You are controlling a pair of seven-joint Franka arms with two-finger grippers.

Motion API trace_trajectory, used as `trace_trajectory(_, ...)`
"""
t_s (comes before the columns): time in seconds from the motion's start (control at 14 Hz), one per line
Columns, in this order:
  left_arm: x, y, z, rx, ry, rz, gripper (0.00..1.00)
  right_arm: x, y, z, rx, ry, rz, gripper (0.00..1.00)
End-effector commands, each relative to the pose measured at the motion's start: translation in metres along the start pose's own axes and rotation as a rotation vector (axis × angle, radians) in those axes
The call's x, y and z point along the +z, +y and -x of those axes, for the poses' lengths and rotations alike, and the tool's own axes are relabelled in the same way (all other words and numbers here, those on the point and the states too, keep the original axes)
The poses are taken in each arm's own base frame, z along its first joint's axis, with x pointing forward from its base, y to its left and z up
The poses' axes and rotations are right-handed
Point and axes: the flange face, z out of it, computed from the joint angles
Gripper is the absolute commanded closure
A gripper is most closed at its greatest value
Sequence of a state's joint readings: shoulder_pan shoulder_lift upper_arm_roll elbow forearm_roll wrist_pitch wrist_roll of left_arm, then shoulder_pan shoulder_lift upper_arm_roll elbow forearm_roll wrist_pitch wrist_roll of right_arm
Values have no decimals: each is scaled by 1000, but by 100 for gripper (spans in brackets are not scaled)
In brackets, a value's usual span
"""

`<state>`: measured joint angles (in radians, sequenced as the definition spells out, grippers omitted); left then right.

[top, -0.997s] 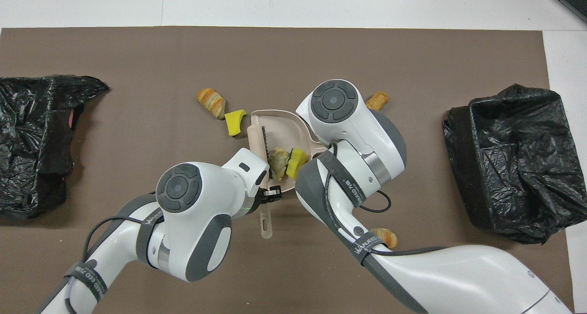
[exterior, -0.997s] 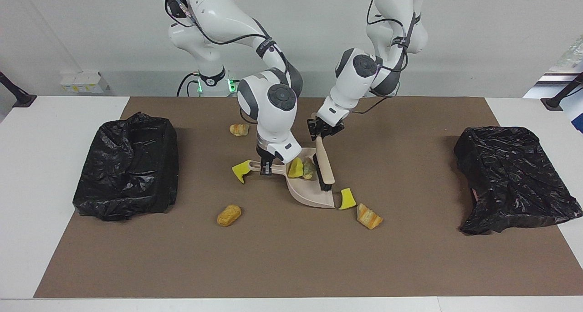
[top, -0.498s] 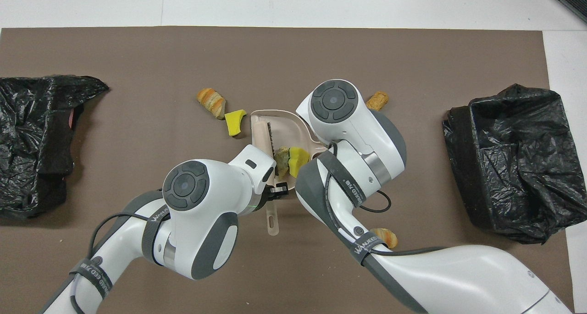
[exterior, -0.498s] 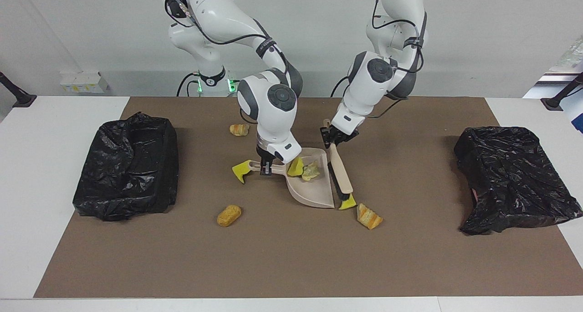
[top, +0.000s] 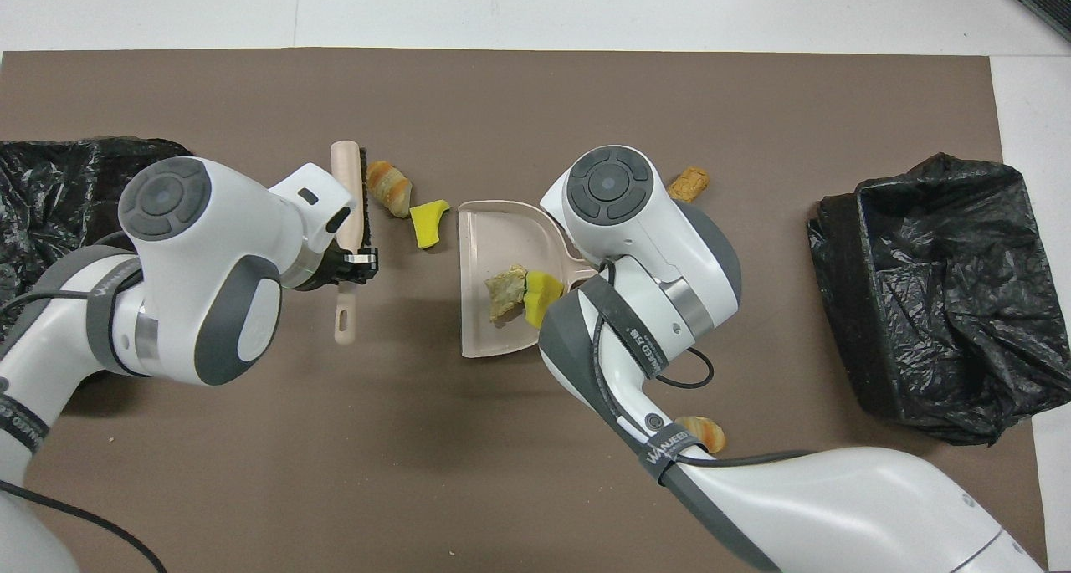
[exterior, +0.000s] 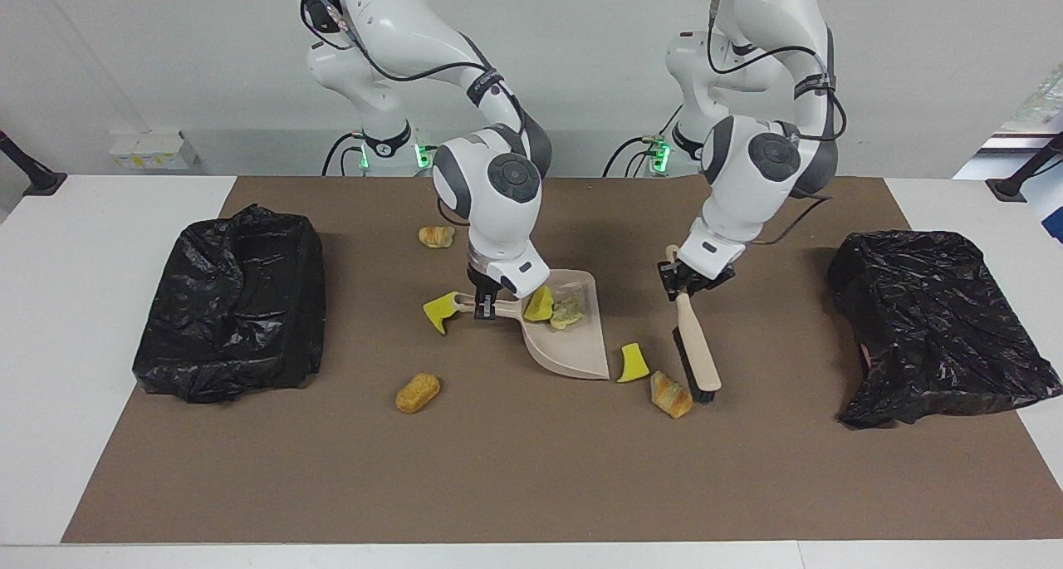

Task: Sweep and dump trash in bin

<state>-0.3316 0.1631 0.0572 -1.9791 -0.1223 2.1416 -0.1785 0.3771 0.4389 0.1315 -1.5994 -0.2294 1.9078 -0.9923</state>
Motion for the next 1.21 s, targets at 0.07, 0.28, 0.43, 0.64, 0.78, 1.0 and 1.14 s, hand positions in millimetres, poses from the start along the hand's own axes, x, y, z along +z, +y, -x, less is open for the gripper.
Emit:
trace_trajectory(0.07, 24, -11, -26, 122, 6, -65, 100, -3, -7, 4, -24, -12, 17, 100)
trace_trajectory(0.28, 30, -7, -16, 309, -50, -83, 100, -3, -7, 4, -24, -12, 17, 100)
trace_trajectory(0.43, 31, 15, -2, 368, -81, -95, 100, -3, -7, 4, -24, -12, 17, 100)
trace_trajectory(0.64, 31, 62, 31, 473, -154, -105, 100, -3, -7, 4, -18, -12, 17, 100)
trace_trajectory(0.78, 32, 96, 49, 533, -169, -111, 100, -3, -8, 4, -15, -13, 16, 100)
trace_trajectory(1.0, 35, 128, 79, 485, -177, -115, 100, -3, -8, 4, -14, -13, 16, 100)
trace_trajectory(1.14, 37, 131, 85, 344, -171, -111, 100, -3, -8, 4, -14, -13, 16, 100)
